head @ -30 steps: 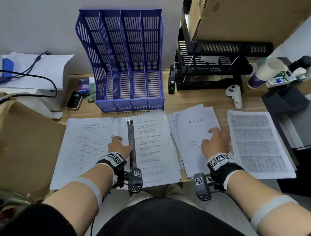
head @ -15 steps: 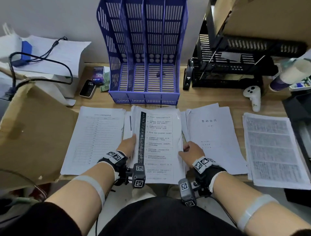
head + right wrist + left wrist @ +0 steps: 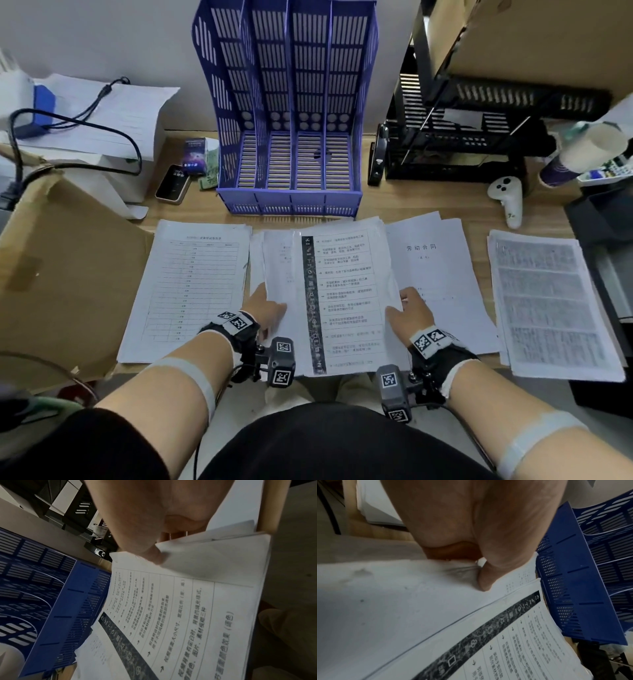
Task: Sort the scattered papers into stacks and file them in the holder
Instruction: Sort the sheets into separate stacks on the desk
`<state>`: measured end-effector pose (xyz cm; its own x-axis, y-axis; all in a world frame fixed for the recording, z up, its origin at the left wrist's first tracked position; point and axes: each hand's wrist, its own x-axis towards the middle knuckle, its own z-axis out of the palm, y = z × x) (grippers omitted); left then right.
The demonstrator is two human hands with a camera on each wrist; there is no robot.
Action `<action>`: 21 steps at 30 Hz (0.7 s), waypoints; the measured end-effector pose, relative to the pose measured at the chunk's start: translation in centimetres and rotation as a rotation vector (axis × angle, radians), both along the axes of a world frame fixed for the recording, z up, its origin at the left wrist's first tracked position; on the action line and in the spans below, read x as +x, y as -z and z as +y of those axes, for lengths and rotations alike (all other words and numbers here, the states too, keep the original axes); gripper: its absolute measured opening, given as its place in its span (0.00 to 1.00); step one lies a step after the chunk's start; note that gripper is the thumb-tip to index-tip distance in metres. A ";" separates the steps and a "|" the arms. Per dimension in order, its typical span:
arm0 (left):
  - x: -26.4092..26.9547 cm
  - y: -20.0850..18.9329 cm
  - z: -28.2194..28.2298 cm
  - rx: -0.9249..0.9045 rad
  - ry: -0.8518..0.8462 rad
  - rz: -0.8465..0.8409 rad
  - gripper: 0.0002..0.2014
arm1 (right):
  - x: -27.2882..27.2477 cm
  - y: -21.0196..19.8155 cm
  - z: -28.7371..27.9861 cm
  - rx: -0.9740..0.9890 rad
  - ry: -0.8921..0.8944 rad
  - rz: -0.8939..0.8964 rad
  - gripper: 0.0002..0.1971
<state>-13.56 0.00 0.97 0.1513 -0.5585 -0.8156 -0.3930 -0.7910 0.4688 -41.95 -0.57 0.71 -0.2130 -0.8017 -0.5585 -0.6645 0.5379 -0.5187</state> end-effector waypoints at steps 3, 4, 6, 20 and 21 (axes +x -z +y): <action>0.2 -1.0 -0.5 -0.094 0.064 -0.069 0.26 | -0.8 0.2 -0.4 0.008 -0.068 0.010 0.08; 0.6 -1.4 -0.7 -0.122 0.053 -0.078 0.26 | -1.0 0.1 -0.6 0.002 -0.058 0.015 0.09; 2.3 -1.9 -1.0 -0.189 -0.001 -0.116 0.26 | -1.3 -0.5 -1.0 -0.020 -0.017 0.006 0.08; 21.1 -1.9 2.4 -0.392 -0.479 -0.242 0.28 | 3.0 -0.3 -0.8 -0.017 -0.035 -0.103 0.10; 21.4 -1.7 2.5 -0.404 -0.469 -0.248 0.27 | 3.5 -0.2 -0.7 -0.016 -0.055 -0.120 0.11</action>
<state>7.87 2.50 2.72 0.6087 -0.6420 -0.4662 -0.1840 -0.6858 0.7042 -38.41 -1.22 0.95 -0.1007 -0.8193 -0.5644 -0.6255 0.4933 -0.6045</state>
